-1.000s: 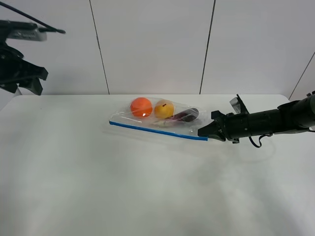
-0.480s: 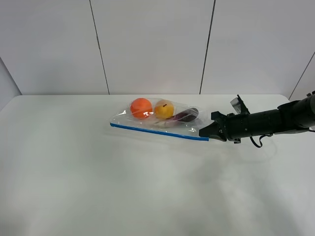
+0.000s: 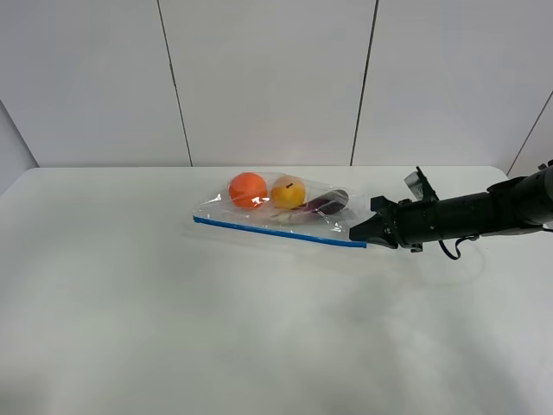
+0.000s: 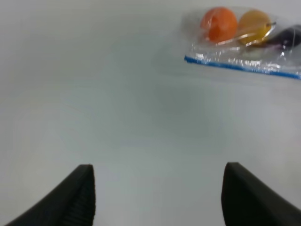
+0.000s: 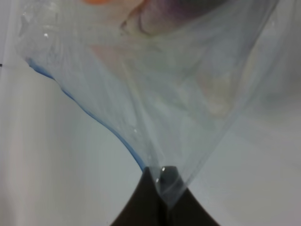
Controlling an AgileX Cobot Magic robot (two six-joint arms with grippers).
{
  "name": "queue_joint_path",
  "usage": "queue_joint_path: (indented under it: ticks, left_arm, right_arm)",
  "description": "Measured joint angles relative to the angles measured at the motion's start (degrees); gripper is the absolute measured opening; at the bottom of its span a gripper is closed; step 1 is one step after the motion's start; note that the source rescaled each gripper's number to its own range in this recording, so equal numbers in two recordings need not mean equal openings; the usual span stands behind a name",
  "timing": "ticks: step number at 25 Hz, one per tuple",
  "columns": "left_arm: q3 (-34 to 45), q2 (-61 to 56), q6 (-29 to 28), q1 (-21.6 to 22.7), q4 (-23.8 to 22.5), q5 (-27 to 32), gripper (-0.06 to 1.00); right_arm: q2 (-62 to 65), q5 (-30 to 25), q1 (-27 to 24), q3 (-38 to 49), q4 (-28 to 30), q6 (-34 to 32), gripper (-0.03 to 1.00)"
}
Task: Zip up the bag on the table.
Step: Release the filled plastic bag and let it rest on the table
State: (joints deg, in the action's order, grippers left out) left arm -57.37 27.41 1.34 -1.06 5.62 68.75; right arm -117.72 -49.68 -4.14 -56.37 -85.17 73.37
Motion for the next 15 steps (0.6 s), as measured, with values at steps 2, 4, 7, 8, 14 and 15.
queue_joint_path:
  ticks: [2,4,7,8,14,15]
  left_arm:
    - [3.45,-4.67,-0.51,0.0,0.0,0.0,1.0]
    - [5.99,-8.38,-1.34,0.0,-0.42,0.0,1.0]
    - [9.0,-12.74,-3.11,0.0,-3.44,-0.05,1.0]
    - [9.93,-13.83,-4.32,0.0,-4.52,-0.01,1.0]
    - [15.88,-17.29,-6.26,0.0,-6.82,0.2,1.0]
    - [16.85,-17.66,-6.26,0.0,-6.82,0.2,1.0]
  right_arm:
    - [0.0,0.0,0.0,0.0,0.0,0.0,0.0]
    - [0.0,0.0,0.0,0.0,0.0,0.0,0.0]
    - [0.0,0.0,0.0,0.0,0.0,0.0,0.0]
    - [0.0,0.0,0.0,0.0,0.0,0.0,0.0]
    - [0.0,0.0,0.0,0.0,0.46,0.0,0.0]
    - [0.0,0.0,0.0,0.0,0.73,0.0,0.0]
